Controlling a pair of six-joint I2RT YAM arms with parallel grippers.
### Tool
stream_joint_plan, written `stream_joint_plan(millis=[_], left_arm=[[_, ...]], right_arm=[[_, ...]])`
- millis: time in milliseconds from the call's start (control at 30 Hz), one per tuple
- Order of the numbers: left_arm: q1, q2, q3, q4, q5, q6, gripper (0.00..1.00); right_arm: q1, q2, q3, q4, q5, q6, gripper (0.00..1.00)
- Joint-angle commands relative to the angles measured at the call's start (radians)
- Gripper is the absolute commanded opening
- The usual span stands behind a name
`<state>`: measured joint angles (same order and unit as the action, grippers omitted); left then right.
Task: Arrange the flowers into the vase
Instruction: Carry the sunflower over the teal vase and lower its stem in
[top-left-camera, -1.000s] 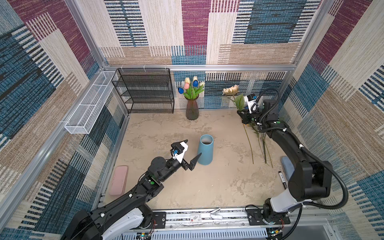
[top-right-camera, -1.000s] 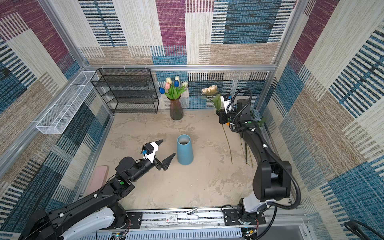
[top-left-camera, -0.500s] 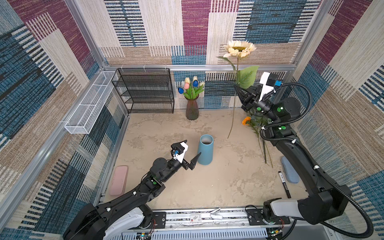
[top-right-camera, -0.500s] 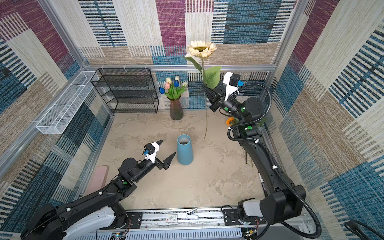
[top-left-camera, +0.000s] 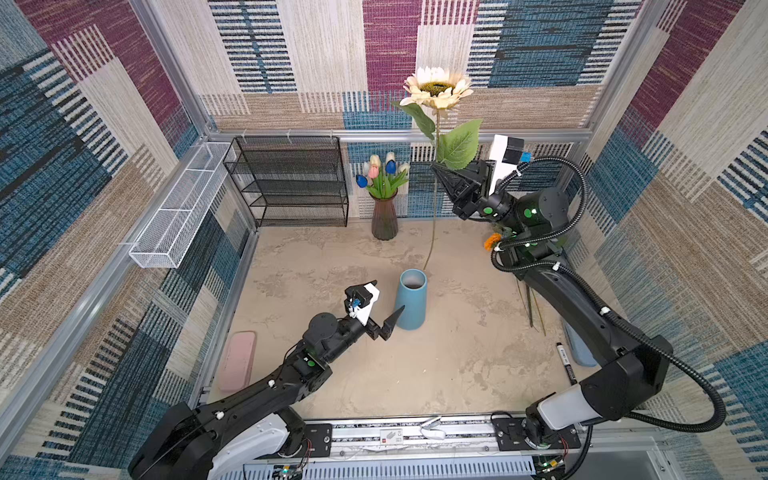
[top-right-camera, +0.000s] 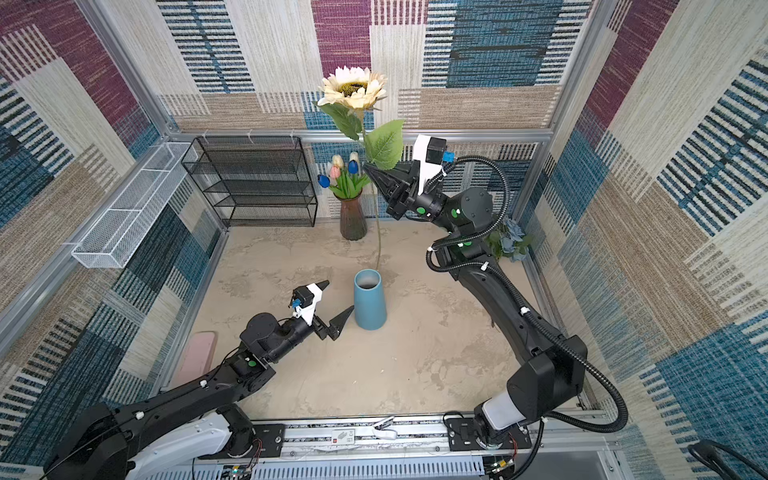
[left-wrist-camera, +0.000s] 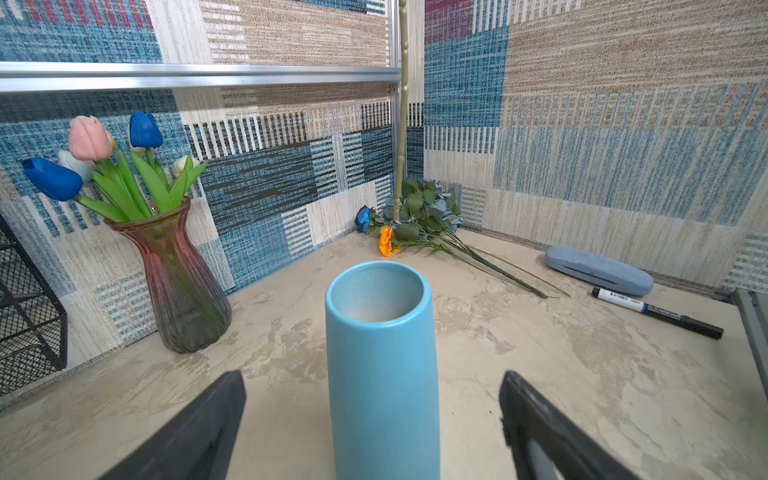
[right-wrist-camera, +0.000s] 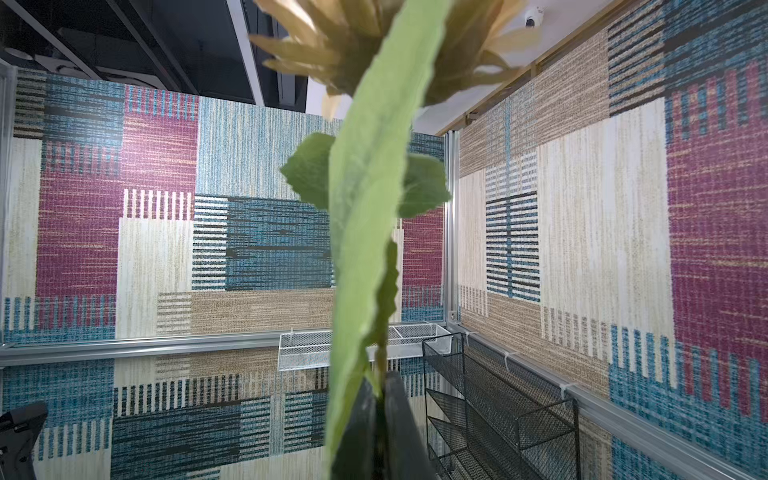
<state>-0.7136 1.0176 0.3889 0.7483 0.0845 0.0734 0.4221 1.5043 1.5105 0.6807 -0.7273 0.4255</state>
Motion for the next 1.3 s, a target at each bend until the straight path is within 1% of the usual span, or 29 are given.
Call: stream_joint_plan(millis=[0,233,400,500,600,700,933,1100,1133,1200,1267], left_arm=[[0.000,0.002,-0.005,0.018,-0.012,-0.010,0.98],[0.000,0.013,-0.011,0.029,-0.008,-0.018,0.98],[0.000,0.009,-0.024,0.028,-0.018,-0.016,0.98],[0.001,0.000,-0.035,0.032,-0.024,-0.021,0.98],[0.001,0.000,-0.047,0.036,-0.037,-0.018,0.98],[0.000,0.006,-0.051,0.044,-0.043,-0.017,0.98],[0.000,0.062,-0.049,0.105,-0.042,-0.018,0.98],[0.000,0.091,-0.044,0.118,-0.035,-0.023,0.98],[0.000,0.094,-0.043,0.120,-0.035,-0.024,0.98],[0.000,0.096,-0.045,0.121,-0.035,-0.024,0.98],[0.000,0.096,-0.046,0.123,-0.038,-0.023,0.98]], right_arm=[[0.015,-0.008,-0.041,0.040,0.026,-0.010,0.00],[0.039,0.019,-0.109,0.096,0.049,-0.013,0.00],[0.046,0.037,-0.131,0.125,0.037,-0.023,0.00],[0.057,0.035,-0.175,0.139,0.026,-0.050,0.00],[0.063,0.031,-0.249,0.165,-0.010,-0.083,0.00],[0.071,0.027,-0.331,0.166,-0.039,-0.142,0.00],[0.094,0.028,-0.511,0.209,-0.067,-0.256,0.00],[0.097,0.029,-0.545,0.156,-0.049,-0.326,0.00],[0.096,0.030,-0.548,0.143,-0.043,-0.341,0.00],[0.096,0.028,-0.549,0.121,-0.029,-0.358,0.09],[0.096,0.025,-0.549,0.099,-0.018,-0.372,0.11]])
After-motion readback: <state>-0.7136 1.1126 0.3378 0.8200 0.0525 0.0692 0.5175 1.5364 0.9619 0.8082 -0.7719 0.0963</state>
